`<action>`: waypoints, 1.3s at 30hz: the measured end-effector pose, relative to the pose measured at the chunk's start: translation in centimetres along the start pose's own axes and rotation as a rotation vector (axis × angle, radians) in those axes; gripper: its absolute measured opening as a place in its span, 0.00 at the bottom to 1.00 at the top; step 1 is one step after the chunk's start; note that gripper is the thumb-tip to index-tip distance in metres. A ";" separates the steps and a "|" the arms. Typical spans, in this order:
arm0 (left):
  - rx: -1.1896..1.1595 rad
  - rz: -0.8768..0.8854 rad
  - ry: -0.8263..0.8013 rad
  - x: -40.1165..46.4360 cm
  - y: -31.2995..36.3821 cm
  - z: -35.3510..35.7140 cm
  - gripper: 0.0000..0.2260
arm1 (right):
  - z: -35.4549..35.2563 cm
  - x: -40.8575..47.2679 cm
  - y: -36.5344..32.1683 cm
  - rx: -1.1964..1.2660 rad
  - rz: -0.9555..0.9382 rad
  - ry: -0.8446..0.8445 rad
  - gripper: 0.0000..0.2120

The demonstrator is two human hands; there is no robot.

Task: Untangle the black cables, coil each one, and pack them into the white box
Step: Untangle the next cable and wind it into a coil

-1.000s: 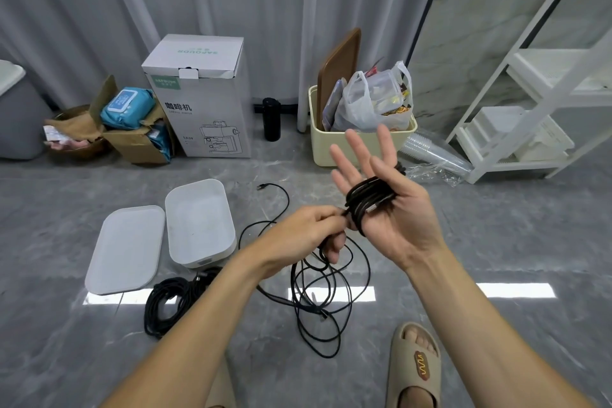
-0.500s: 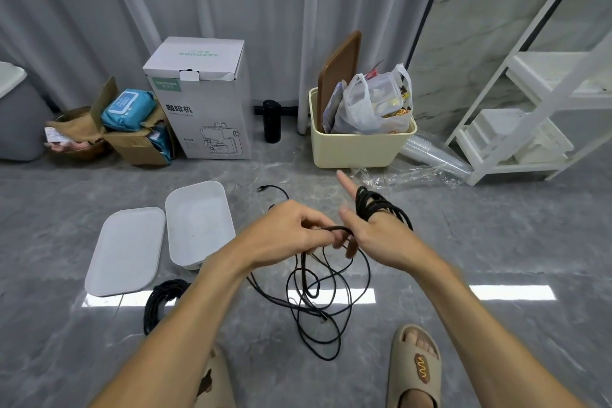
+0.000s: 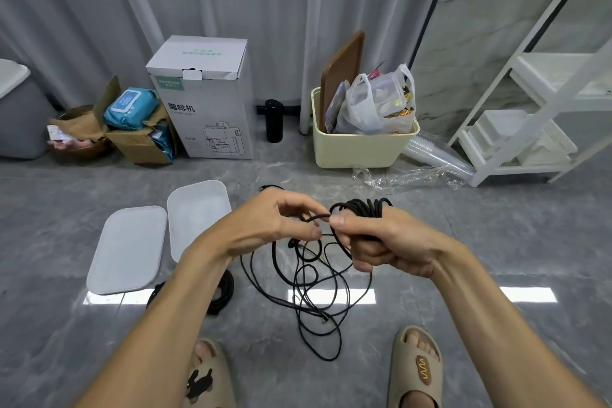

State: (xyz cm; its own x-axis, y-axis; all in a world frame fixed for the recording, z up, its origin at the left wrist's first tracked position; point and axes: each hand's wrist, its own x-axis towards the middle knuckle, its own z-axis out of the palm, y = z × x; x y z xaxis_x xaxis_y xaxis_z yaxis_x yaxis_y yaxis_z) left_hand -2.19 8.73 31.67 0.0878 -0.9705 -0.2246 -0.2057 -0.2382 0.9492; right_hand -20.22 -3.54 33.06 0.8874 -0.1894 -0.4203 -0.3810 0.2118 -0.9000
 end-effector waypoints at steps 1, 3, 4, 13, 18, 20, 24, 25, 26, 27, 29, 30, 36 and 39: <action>-0.045 0.008 0.001 -0.1 0.1 0.0 0.08 | 0.0 0.0 0.0 0.051 -0.015 0.007 0.15; -0.141 0.033 0.028 -0.1 0.2 -0.1 0.08 | -0.2 0.1 0.1 0.178 -0.037 0.008 0.15; -0.209 0.053 0.056 -0.1 0.2 0.0 0.09 | -0.3 0.1 0.0 0.244 -0.044 0.003 0.15; -0.341 -0.050 0.264 0.9 0.2 1.2 0.06 | 0.1 0.4 -0.3 0.442 -0.086 0.063 0.15; -0.098 -0.115 0.288 1.1 -0.3 0.9 0.07 | 0.4 0.3 -0.8 0.520 -0.171 0.081 0.18; 0.008 -0.122 0.266 1.2 -0.7 0.9 0.07 | 0.5 0.3 -1.0 0.550 -0.198 0.095 0.18; 0.080 -0.065 0.212 1.2 -0.4 1.8 0.07 | 0.8 0.7 -1.0 0.553 -0.202 0.156 0.17; 0.062 -0.022 0.218 1.2 -0.2 2.1 0.07 | 0.9 1.0 -0.9 0.554 -0.199 0.179 0.17; 0.052 0.023 0.235 1.2 0.0 2.4 0.09 | 0.9 1.2 -0.8 0.560 -0.197 0.206 0.17; 0.055 0.067 0.257 1.2 0.0 2.7 0.12 | 0.9 1.4 -0.7 0.566 -0.197 0.232 0.17; 0.093 0.137 0.307 1.1 -0.1 3.2 0.17 | 0.9 1.7 -0.6 0.585 -0.205 0.281 0.18; 0.110 0.165 0.330 1.1 -0.1 3.4 0.20 | 0.8 1.8 -0.5 0.604 -0.213 0.305 0.18; -0.558 0.050 0.316 1.1 0.1 5.1 0.19 | 0.4 2.4 0.0 0.624 -0.285 0.376 0.18; -0.613 0.014 0.271 1.2 0.4 4.9 0.18 | 0.2 2.5 0.3 0.597 -0.295 0.395 0.18</action>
State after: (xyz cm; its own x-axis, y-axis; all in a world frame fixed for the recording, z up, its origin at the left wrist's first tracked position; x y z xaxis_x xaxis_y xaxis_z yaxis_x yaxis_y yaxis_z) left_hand -6.97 7.28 30.64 0.3471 -0.9108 -0.2235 0.3755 -0.0834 0.9231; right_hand -18.04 -3.77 31.78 0.7296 -0.6221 -0.2840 0.1604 0.5594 -0.8133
